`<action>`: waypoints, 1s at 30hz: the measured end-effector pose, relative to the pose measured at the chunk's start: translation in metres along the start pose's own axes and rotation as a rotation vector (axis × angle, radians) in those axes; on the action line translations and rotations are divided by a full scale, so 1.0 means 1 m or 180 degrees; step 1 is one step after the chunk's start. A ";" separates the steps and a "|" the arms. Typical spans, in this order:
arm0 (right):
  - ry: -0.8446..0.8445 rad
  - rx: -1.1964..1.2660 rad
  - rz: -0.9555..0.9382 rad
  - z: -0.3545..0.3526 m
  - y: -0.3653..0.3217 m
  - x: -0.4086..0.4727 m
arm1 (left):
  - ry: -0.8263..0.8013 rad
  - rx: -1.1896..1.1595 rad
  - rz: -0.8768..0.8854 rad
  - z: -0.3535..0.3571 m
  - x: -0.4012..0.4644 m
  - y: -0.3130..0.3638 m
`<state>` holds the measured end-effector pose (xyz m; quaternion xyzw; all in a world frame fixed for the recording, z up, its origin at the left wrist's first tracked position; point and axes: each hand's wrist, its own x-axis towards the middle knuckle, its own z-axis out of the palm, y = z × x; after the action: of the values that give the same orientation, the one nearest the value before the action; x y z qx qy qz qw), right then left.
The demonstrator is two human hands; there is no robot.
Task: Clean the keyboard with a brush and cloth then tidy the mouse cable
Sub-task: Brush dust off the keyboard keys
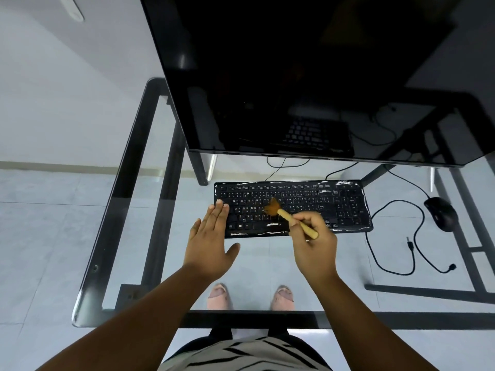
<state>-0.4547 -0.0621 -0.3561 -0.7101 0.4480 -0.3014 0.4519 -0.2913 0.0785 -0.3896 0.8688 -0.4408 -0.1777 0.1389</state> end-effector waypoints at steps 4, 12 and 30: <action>-0.0038 -0.0323 0.0053 -0.006 0.005 0.002 | -0.0020 0.0011 0.0137 0.002 0.004 0.013; 0.0154 -0.0494 0.0199 -0.029 0.015 0.007 | -0.0047 0.0080 0.0248 0.013 0.009 0.033; -0.0169 -0.0332 0.0079 -0.066 0.029 0.011 | -0.0164 0.0062 0.0117 0.031 0.021 0.070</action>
<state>-0.5155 -0.1016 -0.3552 -0.7349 0.4597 -0.2531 0.4296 -0.3431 0.0187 -0.3934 0.8571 -0.4617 -0.1931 0.1223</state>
